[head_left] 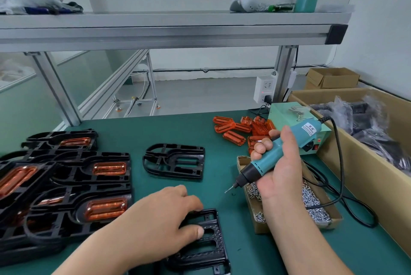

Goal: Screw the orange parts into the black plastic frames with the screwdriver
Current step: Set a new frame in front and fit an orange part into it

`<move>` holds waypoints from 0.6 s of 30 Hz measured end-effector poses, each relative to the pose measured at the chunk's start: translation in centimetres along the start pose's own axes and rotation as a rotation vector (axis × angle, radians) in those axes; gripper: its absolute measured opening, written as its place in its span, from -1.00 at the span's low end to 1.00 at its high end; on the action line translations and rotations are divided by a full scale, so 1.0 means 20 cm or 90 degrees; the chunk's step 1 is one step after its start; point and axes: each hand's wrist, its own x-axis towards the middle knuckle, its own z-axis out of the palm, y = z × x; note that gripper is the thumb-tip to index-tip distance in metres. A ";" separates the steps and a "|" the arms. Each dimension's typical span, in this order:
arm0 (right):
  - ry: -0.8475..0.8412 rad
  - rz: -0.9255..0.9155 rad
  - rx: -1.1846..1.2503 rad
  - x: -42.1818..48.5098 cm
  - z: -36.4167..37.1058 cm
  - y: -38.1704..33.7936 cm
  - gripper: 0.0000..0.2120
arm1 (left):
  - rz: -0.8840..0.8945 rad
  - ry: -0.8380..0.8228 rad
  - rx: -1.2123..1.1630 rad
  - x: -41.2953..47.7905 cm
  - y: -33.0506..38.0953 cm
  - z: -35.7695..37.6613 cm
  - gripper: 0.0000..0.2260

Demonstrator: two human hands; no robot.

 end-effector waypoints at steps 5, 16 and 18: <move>0.011 -0.002 0.002 0.01 0.00 0.01 -0.74 | -0.013 0.050 0.044 0.14 -0.02 -0.13 -0.65; 0.027 -0.004 0.006 0.02 0.00 0.01 -0.73 | 0.104 0.105 0.127 1.12 0.08 -0.22 -0.55; 0.022 -0.003 0.013 0.03 0.01 0.01 -0.72 | 0.115 0.078 0.154 1.21 0.08 -0.19 -0.52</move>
